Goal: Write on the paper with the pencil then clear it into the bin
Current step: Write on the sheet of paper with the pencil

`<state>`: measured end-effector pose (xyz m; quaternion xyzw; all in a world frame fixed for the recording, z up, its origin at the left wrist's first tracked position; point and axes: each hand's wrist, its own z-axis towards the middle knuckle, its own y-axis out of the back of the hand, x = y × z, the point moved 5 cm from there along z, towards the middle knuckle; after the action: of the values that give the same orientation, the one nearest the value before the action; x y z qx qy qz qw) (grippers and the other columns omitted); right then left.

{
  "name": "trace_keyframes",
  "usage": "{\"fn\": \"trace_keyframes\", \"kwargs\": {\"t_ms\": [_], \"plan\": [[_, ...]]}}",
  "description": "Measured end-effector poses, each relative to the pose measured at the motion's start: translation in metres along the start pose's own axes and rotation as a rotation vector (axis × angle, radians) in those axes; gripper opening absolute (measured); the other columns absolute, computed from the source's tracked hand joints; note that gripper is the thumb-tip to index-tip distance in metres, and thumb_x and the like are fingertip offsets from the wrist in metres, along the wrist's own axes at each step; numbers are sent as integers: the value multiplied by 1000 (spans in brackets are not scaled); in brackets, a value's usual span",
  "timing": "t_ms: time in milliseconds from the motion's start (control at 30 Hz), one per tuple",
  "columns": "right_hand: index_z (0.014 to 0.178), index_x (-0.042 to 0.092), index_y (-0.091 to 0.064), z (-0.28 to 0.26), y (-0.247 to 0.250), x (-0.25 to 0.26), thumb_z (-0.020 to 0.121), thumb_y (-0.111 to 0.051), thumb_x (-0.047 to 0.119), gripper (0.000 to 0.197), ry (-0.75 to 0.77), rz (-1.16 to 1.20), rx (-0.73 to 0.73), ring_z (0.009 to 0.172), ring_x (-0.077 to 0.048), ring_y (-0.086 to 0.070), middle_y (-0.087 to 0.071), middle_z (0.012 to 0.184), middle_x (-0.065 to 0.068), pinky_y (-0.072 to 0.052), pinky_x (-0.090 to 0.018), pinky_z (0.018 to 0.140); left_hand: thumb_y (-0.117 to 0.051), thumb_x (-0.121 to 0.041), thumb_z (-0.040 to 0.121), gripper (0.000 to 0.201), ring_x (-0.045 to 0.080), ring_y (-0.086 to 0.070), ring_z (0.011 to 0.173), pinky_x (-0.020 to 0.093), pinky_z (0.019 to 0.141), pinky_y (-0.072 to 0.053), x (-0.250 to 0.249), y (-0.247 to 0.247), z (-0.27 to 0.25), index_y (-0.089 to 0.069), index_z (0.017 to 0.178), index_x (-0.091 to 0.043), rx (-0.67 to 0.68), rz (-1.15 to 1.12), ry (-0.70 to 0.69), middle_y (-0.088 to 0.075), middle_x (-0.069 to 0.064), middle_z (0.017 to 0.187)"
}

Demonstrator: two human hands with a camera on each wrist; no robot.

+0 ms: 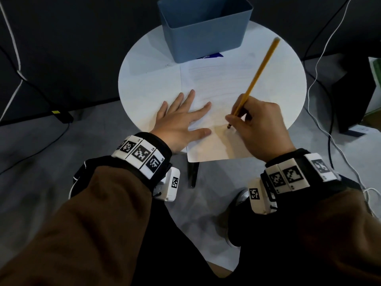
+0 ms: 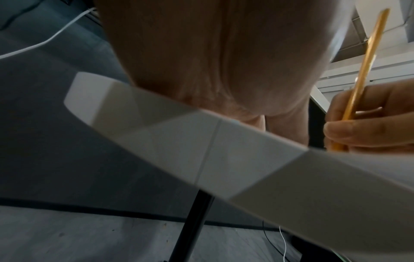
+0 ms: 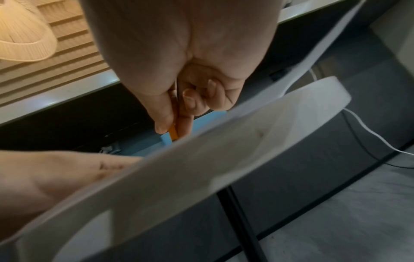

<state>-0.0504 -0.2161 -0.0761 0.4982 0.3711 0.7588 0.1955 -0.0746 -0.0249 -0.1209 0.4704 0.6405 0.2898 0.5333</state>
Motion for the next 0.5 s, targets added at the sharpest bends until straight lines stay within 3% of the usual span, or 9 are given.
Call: {"fn": "trace_keyframes", "kwargs": {"t_ms": [133, 333, 500], "plan": [[88, 24, -58, 1, -5, 0, 95, -68, 26, 13, 38, -59, 36, 66, 0, -54, -67, 77, 12, -50, -34, 66, -42, -69, 93, 67, 6, 21, 149, 42, 121, 14, 0, 0, 0, -9, 151, -59, 6, 3, 3, 19, -17, 163], [86, 27, -55, 1, 3, -5, 95, -69, 27, 16, 9, -52, 6, 64, -1, -52, -63, 74, 15, -44, -30, 64, -42, -69, 93, 67, 6, 21, 149, 42, 121, 14, 0, 0, 0, -9, 151, -59, 6, 2, 2, 19, -16, 164], [87, 26, -57, 0, -3, 0, 95, -68, 27, 14, 36, -62, 36, 65, 0, -53, -67, 76, 13, -46, -30, 64, -42, -68, 94, 67, 7, 21, 149, 42, 121, 14, -1, 0, 0, -9, 151, -59, 3, 5, 0, 19, -16, 164]]}}
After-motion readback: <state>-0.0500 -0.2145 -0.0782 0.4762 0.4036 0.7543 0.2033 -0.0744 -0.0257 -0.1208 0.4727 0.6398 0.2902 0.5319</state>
